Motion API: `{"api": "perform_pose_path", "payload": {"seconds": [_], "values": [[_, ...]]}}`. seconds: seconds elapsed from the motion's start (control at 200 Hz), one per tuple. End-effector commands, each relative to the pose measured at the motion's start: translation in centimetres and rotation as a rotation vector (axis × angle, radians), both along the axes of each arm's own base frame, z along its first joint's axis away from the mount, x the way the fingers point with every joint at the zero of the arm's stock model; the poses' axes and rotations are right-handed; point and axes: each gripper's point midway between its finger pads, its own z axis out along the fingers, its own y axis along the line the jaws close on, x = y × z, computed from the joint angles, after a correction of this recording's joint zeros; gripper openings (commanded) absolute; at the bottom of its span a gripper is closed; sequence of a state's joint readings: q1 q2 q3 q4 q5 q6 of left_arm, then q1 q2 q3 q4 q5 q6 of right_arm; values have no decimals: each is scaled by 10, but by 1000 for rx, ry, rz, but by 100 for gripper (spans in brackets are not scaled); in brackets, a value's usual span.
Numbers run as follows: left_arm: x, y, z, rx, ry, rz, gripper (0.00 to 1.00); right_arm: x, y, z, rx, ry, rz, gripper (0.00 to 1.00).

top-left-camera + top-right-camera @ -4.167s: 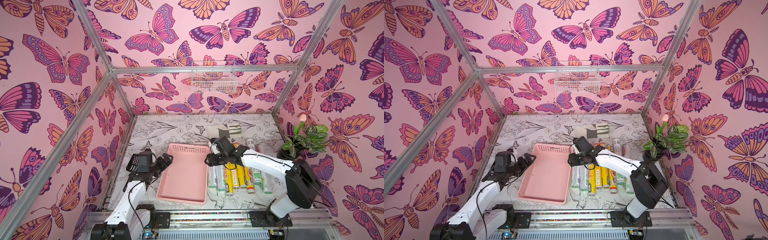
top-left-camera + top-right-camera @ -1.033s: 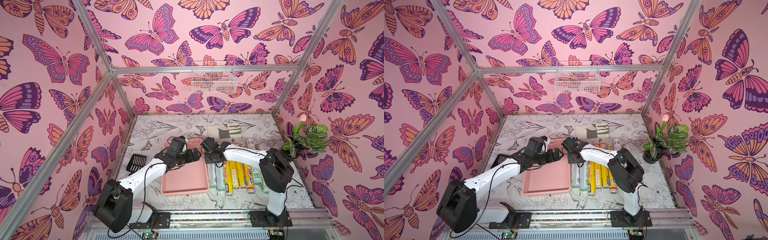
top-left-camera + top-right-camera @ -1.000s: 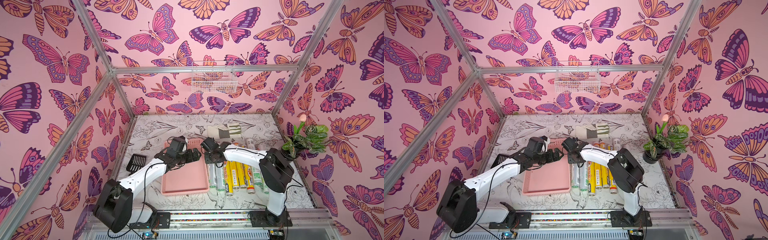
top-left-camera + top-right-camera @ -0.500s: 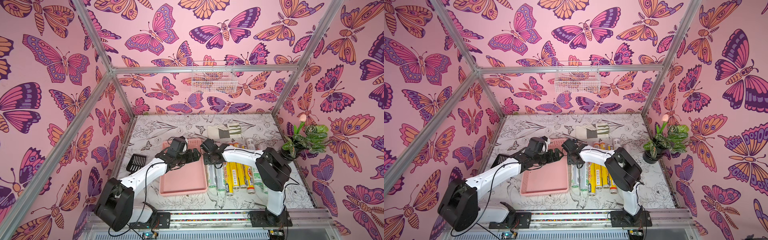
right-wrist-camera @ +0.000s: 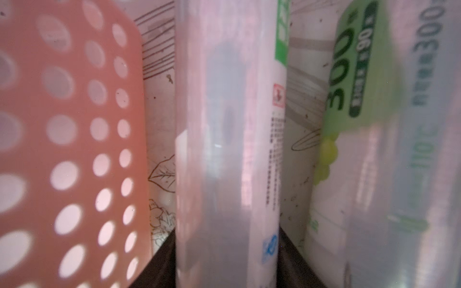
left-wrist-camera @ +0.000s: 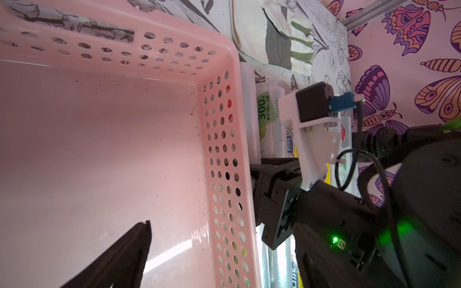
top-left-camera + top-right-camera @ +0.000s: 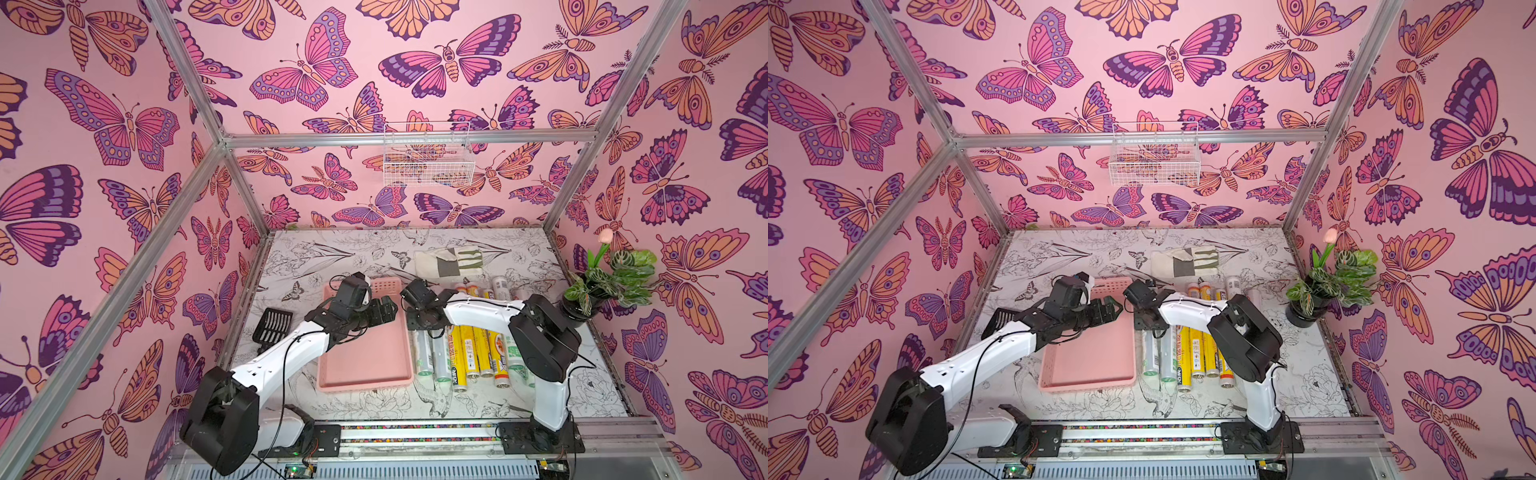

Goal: Put the plastic wrap into the basket
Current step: Pick up the plastic wrap from the center of the board.

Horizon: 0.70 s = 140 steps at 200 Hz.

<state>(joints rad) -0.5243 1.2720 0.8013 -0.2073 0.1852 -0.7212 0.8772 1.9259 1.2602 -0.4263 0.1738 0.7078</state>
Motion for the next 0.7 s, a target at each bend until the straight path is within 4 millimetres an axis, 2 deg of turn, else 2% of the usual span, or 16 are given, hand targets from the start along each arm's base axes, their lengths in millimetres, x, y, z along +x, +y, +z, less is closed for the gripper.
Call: {"api": "perform_pose_path", "payload": {"seconds": [0.0,0.13,0.205,0.28,0.315,0.436,0.596,0.696], "values": [[0,9,10,9,-53,35,95,10,-4,55,58,-114,-37,34],[1,24,21,39,-123,86,96,12,-10,99,120,-201,-51,29],[1,37,30,67,-175,119,97,11,-6,124,196,-236,-42,28],[0,53,38,93,-218,168,100,7,7,147,297,-249,-6,28],[-1,62,41,104,-231,193,100,6,15,151,341,-242,13,28],[-6,93,49,132,-255,277,100,-3,54,178,556,-212,99,27],[-19,130,49,124,-230,377,100,-13,109,178,710,-121,174,27],[-31,144,46,101,-203,418,100,-21,140,170,740,-81,207,27]]}}
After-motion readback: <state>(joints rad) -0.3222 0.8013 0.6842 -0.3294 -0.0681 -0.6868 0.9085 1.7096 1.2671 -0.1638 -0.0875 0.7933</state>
